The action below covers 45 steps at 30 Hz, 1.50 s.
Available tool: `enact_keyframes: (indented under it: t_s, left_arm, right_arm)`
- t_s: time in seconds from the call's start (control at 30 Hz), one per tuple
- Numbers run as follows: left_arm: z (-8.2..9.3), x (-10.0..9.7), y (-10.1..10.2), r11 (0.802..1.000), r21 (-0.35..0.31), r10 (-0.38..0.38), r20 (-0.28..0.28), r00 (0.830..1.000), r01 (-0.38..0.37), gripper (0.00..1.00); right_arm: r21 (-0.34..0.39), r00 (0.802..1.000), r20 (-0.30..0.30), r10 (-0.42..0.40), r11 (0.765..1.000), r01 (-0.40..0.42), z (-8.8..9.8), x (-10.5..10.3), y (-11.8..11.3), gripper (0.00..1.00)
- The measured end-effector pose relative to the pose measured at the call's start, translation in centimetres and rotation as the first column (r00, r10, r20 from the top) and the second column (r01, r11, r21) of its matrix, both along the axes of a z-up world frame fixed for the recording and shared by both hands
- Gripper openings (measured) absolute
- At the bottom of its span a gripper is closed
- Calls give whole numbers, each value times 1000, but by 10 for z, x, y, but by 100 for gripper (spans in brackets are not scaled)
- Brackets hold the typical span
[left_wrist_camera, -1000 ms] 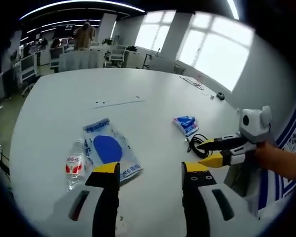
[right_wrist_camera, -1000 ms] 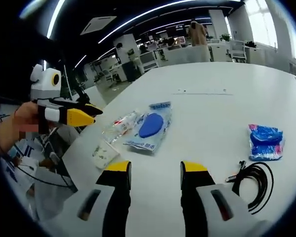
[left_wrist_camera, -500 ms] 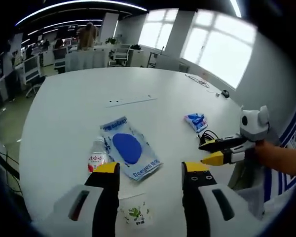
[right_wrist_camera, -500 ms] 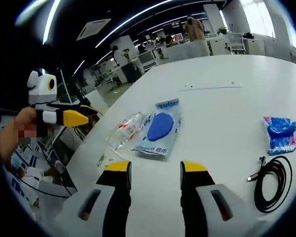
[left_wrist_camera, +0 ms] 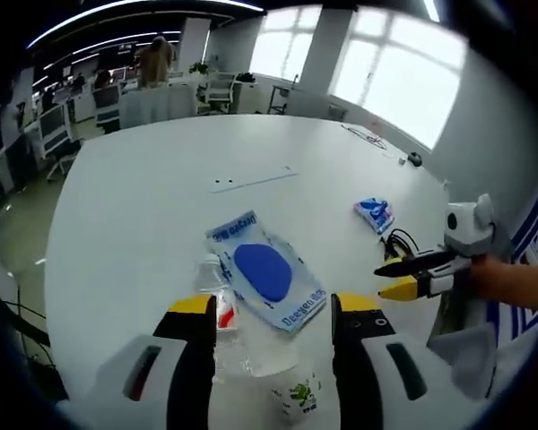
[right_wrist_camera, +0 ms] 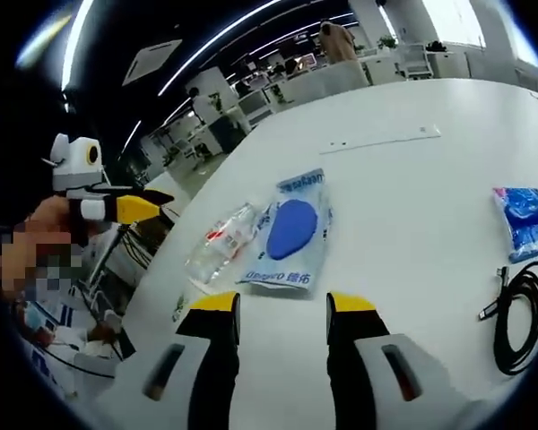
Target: Arrange the tabletop items into an orderly group along one side of the table until the central work area is clear of visible clutter.
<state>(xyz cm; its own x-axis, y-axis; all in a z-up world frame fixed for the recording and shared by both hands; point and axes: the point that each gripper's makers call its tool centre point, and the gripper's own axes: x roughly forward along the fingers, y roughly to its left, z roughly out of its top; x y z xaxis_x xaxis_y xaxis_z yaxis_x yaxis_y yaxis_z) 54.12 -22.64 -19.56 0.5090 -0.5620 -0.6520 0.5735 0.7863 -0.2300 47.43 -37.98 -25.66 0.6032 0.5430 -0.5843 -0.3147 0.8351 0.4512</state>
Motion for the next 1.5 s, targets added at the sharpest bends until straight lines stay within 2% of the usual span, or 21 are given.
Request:
enact_keyframes:
  t_s: [0.3, 0.93, 1.2, 1.37, 1.5]
  left_arm:
    - [-15, 31, -5, 999, 7, -39, -11, 999, 39, 51]
    - [-46, 77, -18, 996, 9, -94, -33, 995, 94, 51]
    - [-56, 93, -20, 994, 10, -105, -36, 994, 106, 51]
    - [-62, 100, -22, 992, 22, -120, -30, 992, 121, 51]
    - [-67, 107, -23, 992, 22, -125, -31, 992, 126, 51]
  right_arm:
    - [26, 997, -47, -53, 998, 54, -16, 8, 4, 37]
    - [105, 978, -160, -133, 983, 151, -48, 15, 21, 35]
    - [160, 957, -223, -185, 962, 223, -60, 16, 27, 32]
    - [216, 937, -269, -225, 933, 286, -65, 20, 32, 31]
    - [233, 925, -296, -237, 921, 311, -70, 21, 34, 30]
